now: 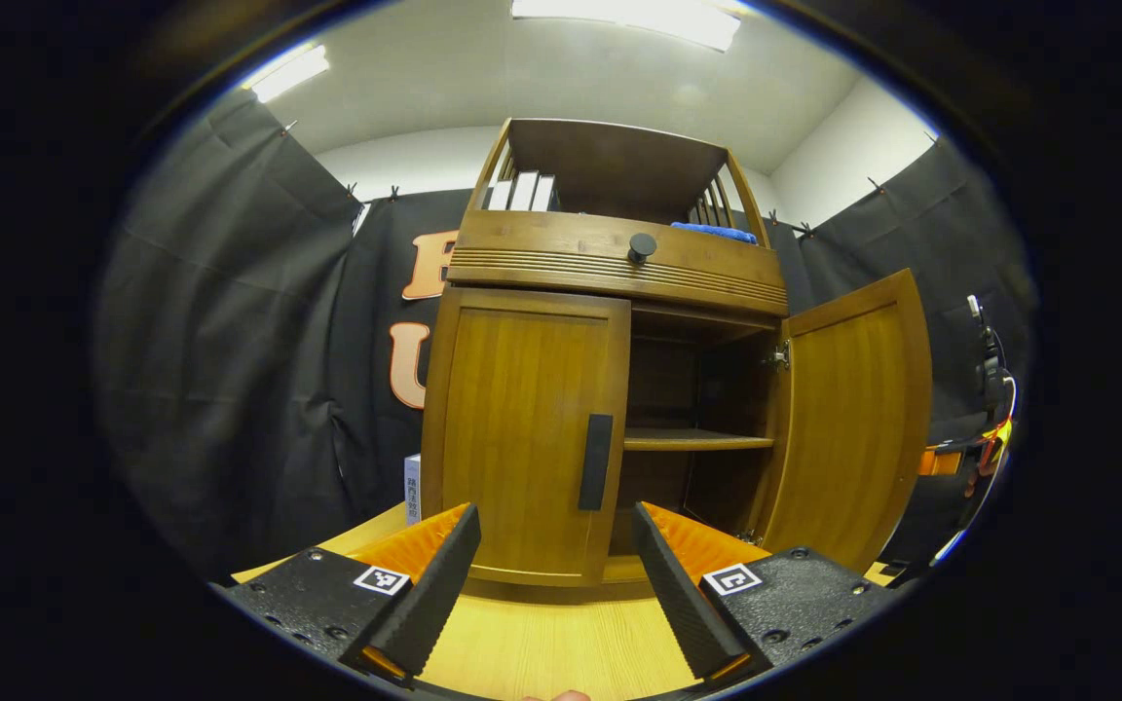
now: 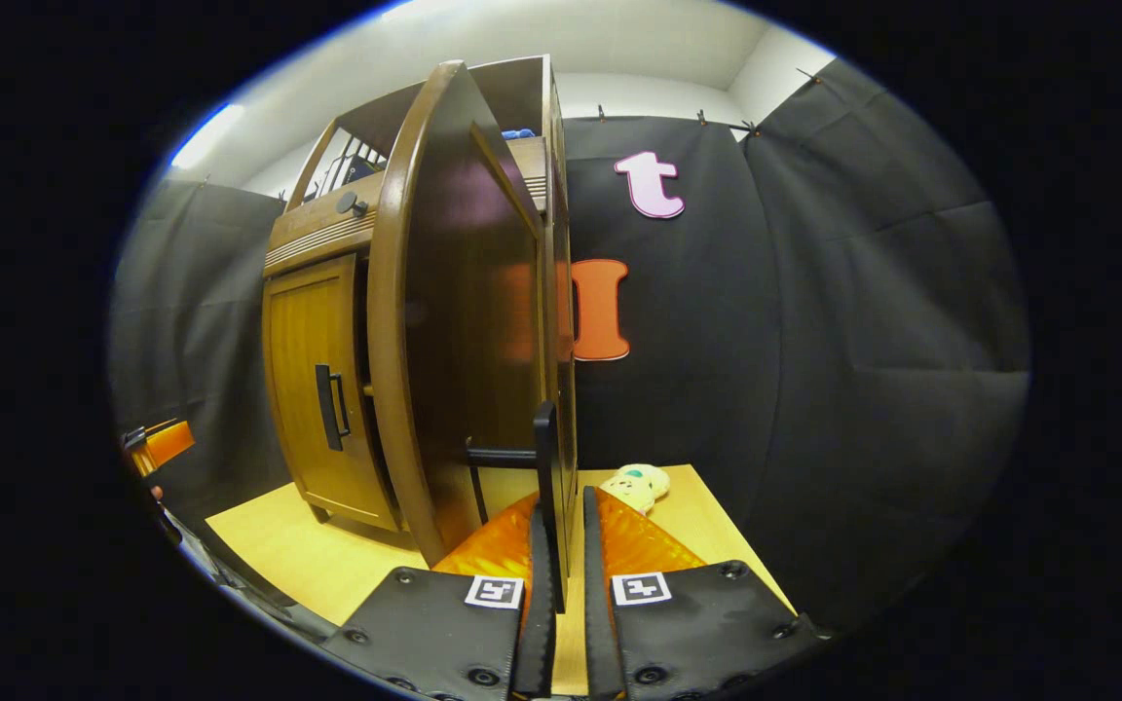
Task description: Open the right door of the double-door shoe cabinet with the right hand, and open the left door with the left hand.
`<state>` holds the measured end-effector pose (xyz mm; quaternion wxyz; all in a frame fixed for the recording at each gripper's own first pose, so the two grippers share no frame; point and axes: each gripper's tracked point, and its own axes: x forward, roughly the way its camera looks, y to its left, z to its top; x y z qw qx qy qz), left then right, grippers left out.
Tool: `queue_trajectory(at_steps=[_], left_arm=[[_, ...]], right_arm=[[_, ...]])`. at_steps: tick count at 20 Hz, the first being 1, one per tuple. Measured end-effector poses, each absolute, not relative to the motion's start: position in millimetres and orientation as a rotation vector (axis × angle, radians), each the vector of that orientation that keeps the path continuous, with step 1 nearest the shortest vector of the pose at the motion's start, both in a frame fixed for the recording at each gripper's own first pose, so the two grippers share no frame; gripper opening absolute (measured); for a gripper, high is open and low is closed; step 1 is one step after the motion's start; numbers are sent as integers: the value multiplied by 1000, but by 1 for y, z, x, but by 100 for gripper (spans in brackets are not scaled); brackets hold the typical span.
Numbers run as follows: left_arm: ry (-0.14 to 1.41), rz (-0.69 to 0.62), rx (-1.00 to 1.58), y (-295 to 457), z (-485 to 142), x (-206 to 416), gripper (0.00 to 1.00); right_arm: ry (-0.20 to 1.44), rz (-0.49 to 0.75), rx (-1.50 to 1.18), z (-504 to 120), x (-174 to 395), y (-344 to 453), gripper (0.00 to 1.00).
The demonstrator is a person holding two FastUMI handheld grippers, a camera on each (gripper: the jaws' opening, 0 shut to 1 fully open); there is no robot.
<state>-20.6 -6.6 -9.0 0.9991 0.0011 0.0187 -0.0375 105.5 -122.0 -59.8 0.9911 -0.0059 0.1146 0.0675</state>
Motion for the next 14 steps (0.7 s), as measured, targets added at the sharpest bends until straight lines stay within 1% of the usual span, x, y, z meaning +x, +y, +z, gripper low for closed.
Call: queue_trajectory(at_steps=[1,2,4,5,6,8,9,10,11,14], left_arm=[[38,-72,2,-5,-9,-21,95],[38,-69,2,-4,-9,-21,92],[38,-64,3,-2,-11,-22,92],[37,-61,4,-1,-10,-23,95],[35,-60,6,0,-10,-24,92],[33,-59,10,1,-8,-24,92],[32,-59,13,1,-8,-25,92],[31,-59,16,1,-8,-25,92],[30,-60,18,1,-7,-26,95],[25,-63,24,1,-5,-27,95]], right_arm=[[231,147,-12,-59,107,-124,25],[228,158,-13,-59,106,-126,26],[226,161,-7,-58,108,-132,26],[230,163,-7,-57,108,-134,27],[227,165,-7,-57,107,-134,29],[223,165,-9,-58,106,-135,47],[222,164,-8,-58,105,-137,47],[216,161,-8,-58,103,-139,51],[209,153,-10,-56,103,-140,55],[194,135,-4,-55,102,-140,68]])
